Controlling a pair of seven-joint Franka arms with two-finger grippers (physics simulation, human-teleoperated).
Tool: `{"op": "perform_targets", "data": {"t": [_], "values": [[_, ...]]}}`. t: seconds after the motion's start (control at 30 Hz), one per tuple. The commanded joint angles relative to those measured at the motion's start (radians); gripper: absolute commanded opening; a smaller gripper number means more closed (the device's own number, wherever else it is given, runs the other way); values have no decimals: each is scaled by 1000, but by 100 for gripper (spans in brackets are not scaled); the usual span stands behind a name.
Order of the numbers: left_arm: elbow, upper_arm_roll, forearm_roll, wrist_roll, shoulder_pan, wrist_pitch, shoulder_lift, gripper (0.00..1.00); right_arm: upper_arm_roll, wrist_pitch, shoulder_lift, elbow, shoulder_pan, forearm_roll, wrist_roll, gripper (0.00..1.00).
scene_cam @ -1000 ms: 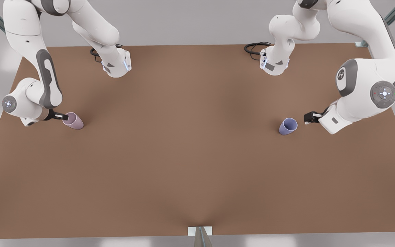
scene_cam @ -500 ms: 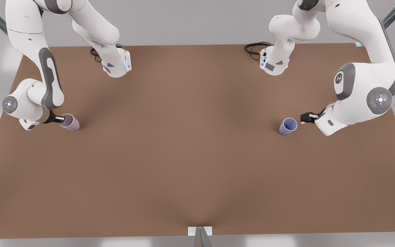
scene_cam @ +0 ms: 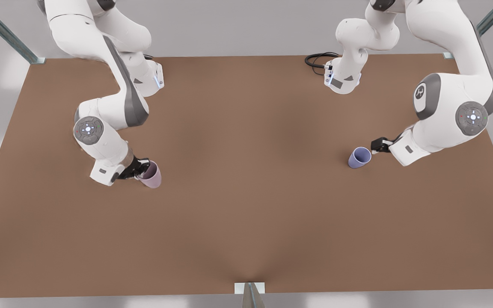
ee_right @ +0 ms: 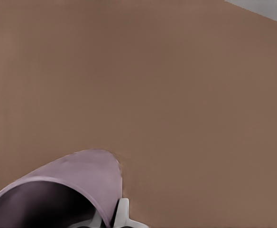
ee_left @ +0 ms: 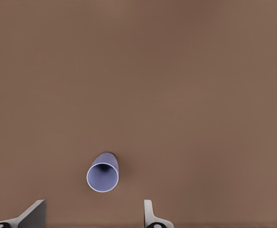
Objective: Stack the cups, with the pink cup at the bottom and the purple cup at the top
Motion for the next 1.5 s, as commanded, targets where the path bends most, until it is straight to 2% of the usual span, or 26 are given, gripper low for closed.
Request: {"op": "perform_targets", "data": {"t": [0.0,0.17,0.27,0.37,0.4,0.53,0.7,0.73,0.77,0.83,0.87,0.93,1.0,1.2,1.23,1.27,1.3,1.33,1.47], "values": [[0,3,1,8,2,-1,3,100,24,-147,68,120,69,18,518,21],[0,6,12,8,2,2,10,100,43,-196,245,371,249,14,803,21],[0,6,12,10,2,2,13,100,31,-322,470,722,410,-63,953,21],[-5,7,14,8,3,-1,13,100,-16,-301,643,949,574,-68,1114,21],[-6,7,14,8,3,4,13,100,-18,-247,670,974,593,-66,1143,21],[-6,10,27,4,12,17,44,100,-21,-137,732,979,657,-66,1191,21],[-41,55,67,-9,25,50,61,100,-79,-104,807,988,706,-66,1216,21],[-66,59,66,2,29,83,73,100,-81,-87,817,988,705,-66,1216,21],[-118,112,26,8,29,138,75,100,-85,-83,840,986,708,-66,1216,21],[-256,119,3,8,29,329,75,100,-81,-61,852,988,728,-58,1217,21],[-304,119,3,8,29,361,75,100,-75,-20,854,988,732,-55,1266,21],[-386,121,4,19,29,330,58,100,-73,-9,864,988,767,-54,1282,21],[-468,135,4,24,29,410,58,100,-69,5,878,986,770,-52,1288,21],[-580,135,7,24,28,491,55,100,-67,29,907,977,792,-55,1288,21],[-583,135,7,24,28,493,58,100,-67,37,913,977,792,-55,1288,52],[-606,135,7,24,28,520,58,100,-67,37,913,976,792,-54,1288,71],[-627,135,7,24,28,554,59,100,-67,38,915,976,793,-55,1288,79],[-632,133,7,24,28,559,64,100,-67,38,915,976,793,-55,1288,82],[-650,130,6,24,25,571,84,100,-67,43,916,974,793,-55,1288,82]]}}
